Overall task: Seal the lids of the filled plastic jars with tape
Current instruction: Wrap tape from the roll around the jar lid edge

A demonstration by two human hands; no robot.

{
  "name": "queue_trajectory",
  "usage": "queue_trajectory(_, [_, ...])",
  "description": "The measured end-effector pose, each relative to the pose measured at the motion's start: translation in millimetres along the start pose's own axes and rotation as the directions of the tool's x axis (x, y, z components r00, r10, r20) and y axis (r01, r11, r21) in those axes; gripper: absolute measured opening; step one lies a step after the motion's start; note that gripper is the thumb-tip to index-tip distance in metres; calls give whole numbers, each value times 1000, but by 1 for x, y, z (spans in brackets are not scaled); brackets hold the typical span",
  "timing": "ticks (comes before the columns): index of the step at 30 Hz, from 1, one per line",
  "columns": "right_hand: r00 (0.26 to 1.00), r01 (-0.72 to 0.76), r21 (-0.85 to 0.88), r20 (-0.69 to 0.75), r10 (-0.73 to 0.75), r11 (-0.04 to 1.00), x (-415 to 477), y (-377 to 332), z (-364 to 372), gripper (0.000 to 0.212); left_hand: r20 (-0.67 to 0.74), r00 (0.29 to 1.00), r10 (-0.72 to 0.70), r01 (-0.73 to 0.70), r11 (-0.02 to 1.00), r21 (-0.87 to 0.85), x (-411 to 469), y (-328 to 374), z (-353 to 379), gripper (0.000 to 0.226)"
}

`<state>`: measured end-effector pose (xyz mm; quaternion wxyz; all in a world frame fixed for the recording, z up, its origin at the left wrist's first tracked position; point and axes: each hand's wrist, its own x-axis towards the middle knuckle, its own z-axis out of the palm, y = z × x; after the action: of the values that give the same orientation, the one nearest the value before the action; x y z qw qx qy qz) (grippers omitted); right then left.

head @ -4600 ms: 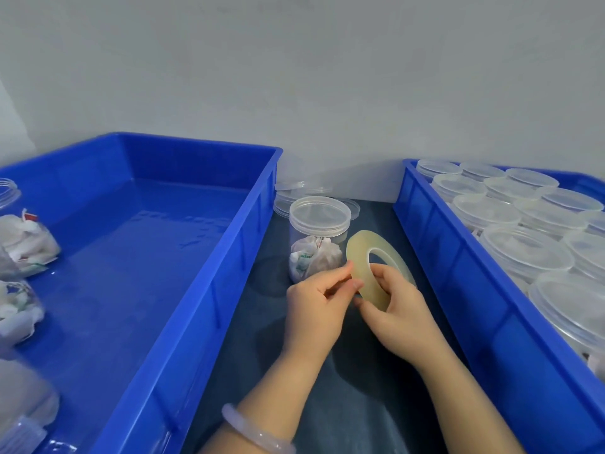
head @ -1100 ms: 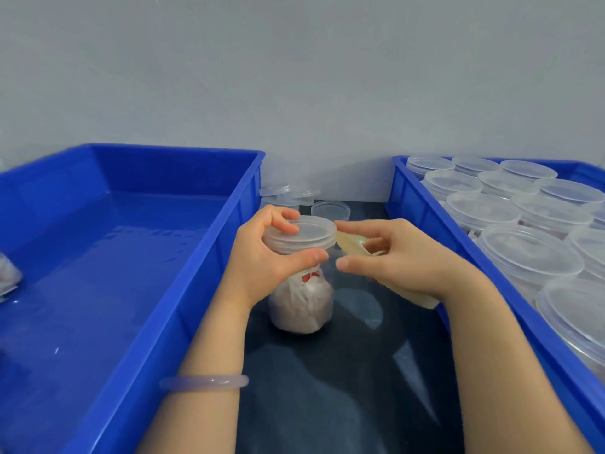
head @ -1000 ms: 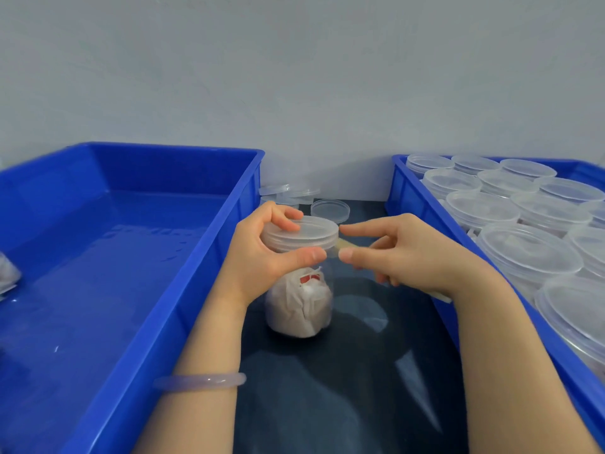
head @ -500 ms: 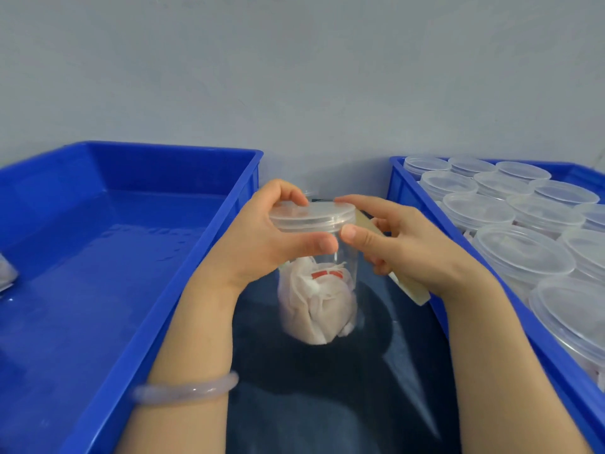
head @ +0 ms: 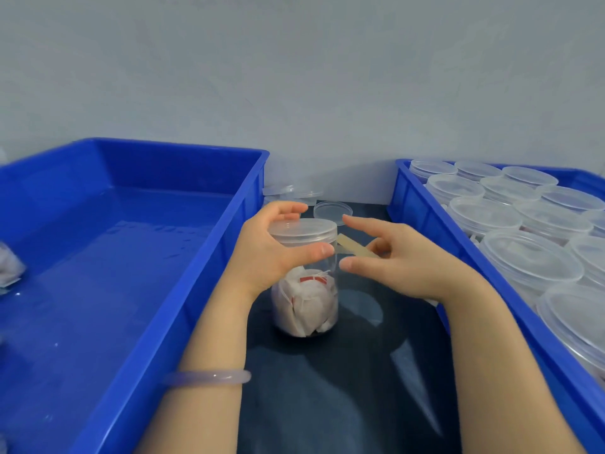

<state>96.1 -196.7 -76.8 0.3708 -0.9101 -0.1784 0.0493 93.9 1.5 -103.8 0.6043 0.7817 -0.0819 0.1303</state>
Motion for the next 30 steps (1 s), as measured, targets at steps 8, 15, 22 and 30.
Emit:
queue_trajectory(8, [981,67,13,-182,-63,998,-5,-8,-9,69,139,989,41,-22,990,-138,-3,10,-7,69])
queue_trajectory(15, [990,142,211,-24,-140,967,-5,-4,-7,80,291,943,159,-72,954,-290,-5,18,-11,79])
queue_trajectory(22, [981,180,127,-95,-169,975,4,-3,6,41,238,971,-27,-1,993,114,-3,19,-7,87])
queue_trajectory(30, [997,75,121,-15,-74,990,-4,0,-2,63,142,989,38,-54,993,107,-4,17,-6,81])
